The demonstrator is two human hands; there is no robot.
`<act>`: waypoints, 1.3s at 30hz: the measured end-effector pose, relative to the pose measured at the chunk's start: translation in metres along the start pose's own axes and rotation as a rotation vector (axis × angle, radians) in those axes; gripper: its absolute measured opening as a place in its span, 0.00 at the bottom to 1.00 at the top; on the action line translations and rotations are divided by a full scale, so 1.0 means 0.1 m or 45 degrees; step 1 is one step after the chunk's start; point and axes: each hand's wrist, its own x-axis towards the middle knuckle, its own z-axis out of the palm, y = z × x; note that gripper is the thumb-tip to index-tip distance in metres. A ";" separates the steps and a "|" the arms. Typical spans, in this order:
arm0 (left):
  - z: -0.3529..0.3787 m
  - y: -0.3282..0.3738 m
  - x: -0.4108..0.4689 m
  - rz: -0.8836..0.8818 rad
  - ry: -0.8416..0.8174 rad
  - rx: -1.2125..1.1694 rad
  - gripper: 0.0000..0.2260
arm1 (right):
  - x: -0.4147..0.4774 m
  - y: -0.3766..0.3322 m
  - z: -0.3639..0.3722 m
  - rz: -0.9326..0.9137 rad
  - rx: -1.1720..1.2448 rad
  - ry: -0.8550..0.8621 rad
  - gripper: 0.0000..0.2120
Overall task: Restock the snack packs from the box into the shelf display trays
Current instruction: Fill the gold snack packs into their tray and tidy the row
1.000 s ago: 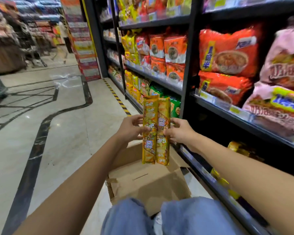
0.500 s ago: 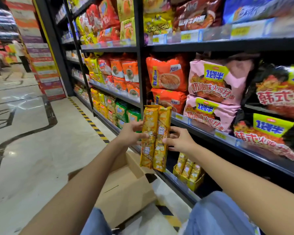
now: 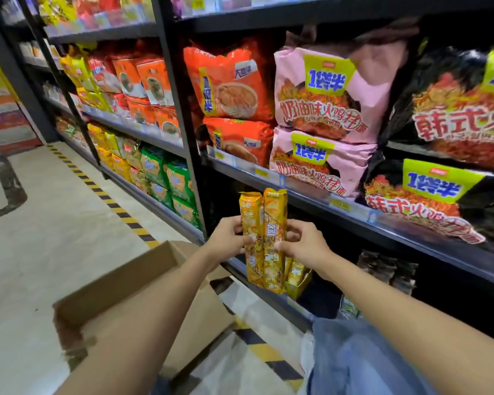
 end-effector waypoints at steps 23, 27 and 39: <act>1.00 -1.58 1.77 0.023 0.235 0.166 0.15 | 1.53 1.93 0.17 0.629 0.054 0.321 0.24; 1.07 -1.70 1.86 0.057 0.329 0.273 0.21 | 1.63 2.05 0.20 0.743 -0.012 0.313 0.24; 1.36 -1.71 1.81 -0.055 0.515 0.476 0.18 | 1.65 2.19 0.30 0.688 0.005 0.469 0.20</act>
